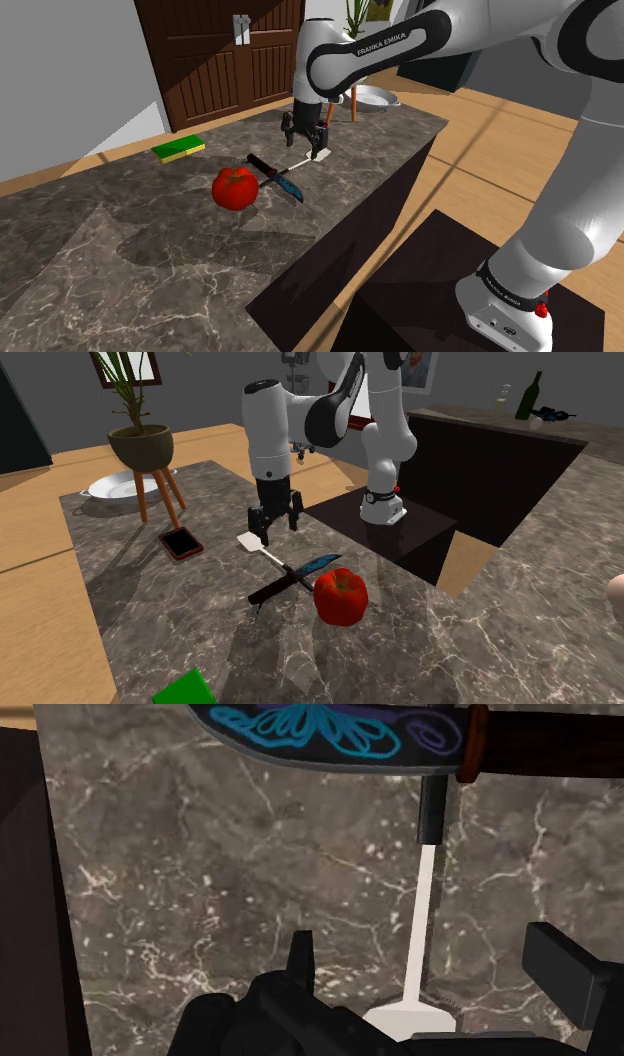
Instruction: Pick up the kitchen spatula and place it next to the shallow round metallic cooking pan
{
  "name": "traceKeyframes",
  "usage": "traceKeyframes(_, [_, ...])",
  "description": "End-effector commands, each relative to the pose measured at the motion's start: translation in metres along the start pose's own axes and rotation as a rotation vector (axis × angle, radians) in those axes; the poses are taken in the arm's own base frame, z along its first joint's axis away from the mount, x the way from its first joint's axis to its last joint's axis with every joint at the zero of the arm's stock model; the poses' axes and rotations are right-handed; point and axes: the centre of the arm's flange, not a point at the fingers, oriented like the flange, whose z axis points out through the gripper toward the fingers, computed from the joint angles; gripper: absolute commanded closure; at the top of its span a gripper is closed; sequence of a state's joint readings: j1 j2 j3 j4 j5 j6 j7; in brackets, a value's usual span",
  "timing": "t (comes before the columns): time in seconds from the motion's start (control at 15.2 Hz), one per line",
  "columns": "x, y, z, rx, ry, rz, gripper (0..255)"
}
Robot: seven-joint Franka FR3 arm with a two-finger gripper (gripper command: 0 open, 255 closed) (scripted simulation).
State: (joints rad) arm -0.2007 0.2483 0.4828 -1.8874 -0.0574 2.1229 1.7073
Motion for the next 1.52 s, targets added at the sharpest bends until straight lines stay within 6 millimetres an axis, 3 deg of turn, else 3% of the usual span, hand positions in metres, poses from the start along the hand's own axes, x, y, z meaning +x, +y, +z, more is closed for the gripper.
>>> traceKeyframes(0.0, [0.006, -0.018, 0.013, -0.002, 0.001, 0.086, 0])
traceKeyframes(0.53, [0.006, -0.018, 0.053, -0.002, 0.001, 0.086, 0])
traceKeyframes(0.99, [0.006, -0.018, 0.053, -0.002, 0.001, 0.086, 0])
traceKeyframes(1.06, [0.006, -0.018, 0.053, -0.002, 0.001, 0.086, 255])
traceKeyframes(1.45, [0.006, -0.018, 0.053, -0.002, 0.001, 0.086, 255])
